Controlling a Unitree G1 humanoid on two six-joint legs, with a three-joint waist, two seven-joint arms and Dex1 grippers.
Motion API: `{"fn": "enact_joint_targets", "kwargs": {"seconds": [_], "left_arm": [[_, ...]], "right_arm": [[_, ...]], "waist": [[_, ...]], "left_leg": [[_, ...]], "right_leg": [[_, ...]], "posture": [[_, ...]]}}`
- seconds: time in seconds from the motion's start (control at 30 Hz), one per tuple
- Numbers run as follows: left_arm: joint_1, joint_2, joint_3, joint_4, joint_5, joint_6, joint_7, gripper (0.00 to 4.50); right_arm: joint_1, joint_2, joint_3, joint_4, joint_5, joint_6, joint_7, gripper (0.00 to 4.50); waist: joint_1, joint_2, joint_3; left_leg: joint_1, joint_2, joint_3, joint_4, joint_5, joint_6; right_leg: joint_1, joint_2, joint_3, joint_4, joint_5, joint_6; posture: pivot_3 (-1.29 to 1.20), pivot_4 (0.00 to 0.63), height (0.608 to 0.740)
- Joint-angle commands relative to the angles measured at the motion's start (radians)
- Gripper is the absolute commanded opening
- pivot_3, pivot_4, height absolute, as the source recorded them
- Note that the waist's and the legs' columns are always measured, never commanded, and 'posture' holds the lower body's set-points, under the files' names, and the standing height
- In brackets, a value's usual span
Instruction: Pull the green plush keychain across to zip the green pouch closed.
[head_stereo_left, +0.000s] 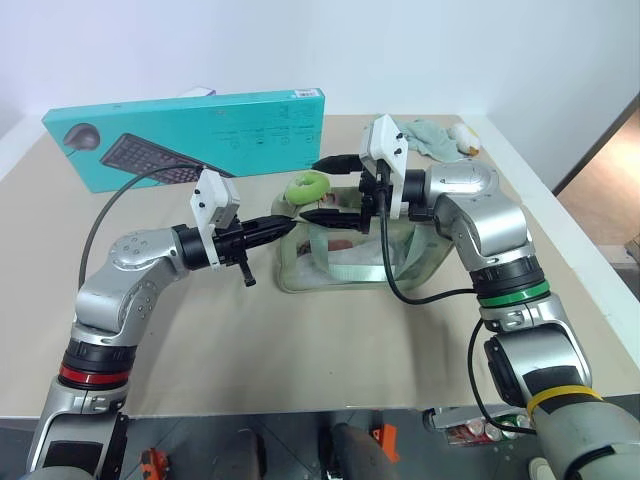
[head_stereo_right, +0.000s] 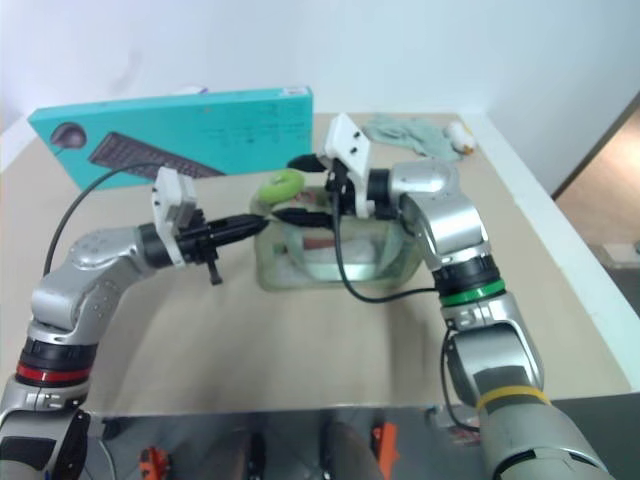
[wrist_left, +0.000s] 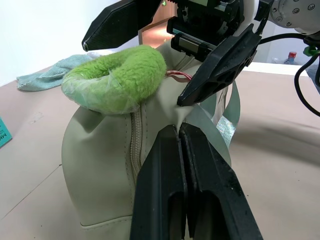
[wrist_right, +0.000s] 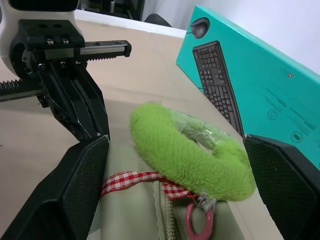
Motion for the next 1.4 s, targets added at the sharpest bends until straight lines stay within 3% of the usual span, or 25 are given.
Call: {"fn": "enact_joint_targets", "kwargs": {"seconds": [0.03,0.2,0.3,0.57,0.67,1.4], "left_arm": [[0.001,0.003,0.003,-0.041,-0.011,-0.004,-0.004,0.00],[0.004,0.003,0.001,-0.043,-0.009,-0.005,-0.004,0.00],[0.003,0.002,0.003,-0.041,-0.009,-0.005,0.000,0.00],[0.010,0.003,0.006,-0.044,-0.008,-0.004,0.004,0.00],[0.011,0.003,0.006,-0.045,-0.008,-0.004,0.006,0.00],[-0.016,0.000,-0.005,-0.010,0.012,-0.007,0.019,0.00]], "right_arm": [[-0.037,0.001,-0.041,-0.001,0.015,0.017,-0.010,4.48],[-0.044,0.007,-0.048,-0.006,0.038,0.061,-0.010,4.48],[-0.033,0.007,-0.038,-0.015,0.036,0.066,-0.002,3.68],[-0.028,0.007,-0.035,-0.017,0.035,0.076,0.003,0.75],[-0.029,0.009,-0.034,-0.016,0.035,0.075,0.006,0.04],[0.015,0.017,-0.142,-0.167,0.107,0.055,-0.085,0.04]], "waist": [[0.000,0.000,0.000],[0.000,0.000,0.000],[0.000,0.000,0.000],[0.000,0.000,0.000],[0.000,0.000,0.000],[0.000,0.000,0.000]], "left_leg": [[0.000,0.000,0.000,0.000,0.000,0.000],[0.000,0.000,0.000,0.000,0.000,0.000],[0.000,0.000,0.000,0.000,0.000,0.000],[0.000,0.000,0.000,0.000,0.000,0.000],[0.000,0.000,0.000,0.000,0.000,0.000],[0.000,0.001,0.000,0.000,0.000,0.000]], "right_leg": [[0.000,0.000,0.000,0.000,0.000,0.000],[0.000,0.000,0.000,0.000,0.000,0.000],[0.000,0.000,0.000,0.000,0.000,0.000],[0.000,0.000,0.000,0.000,0.000,0.000],[0.000,0.000,0.000,0.000,0.000,0.000],[0.000,0.000,0.000,0.000,0.000,0.000]], "posture": [[0.00,0.150,0.740],[0.00,0.150,0.740],[0.00,0.150,0.740],[0.00,0.150,0.740],[0.00,0.150,0.740],[0.00,0.150,0.740]]}}
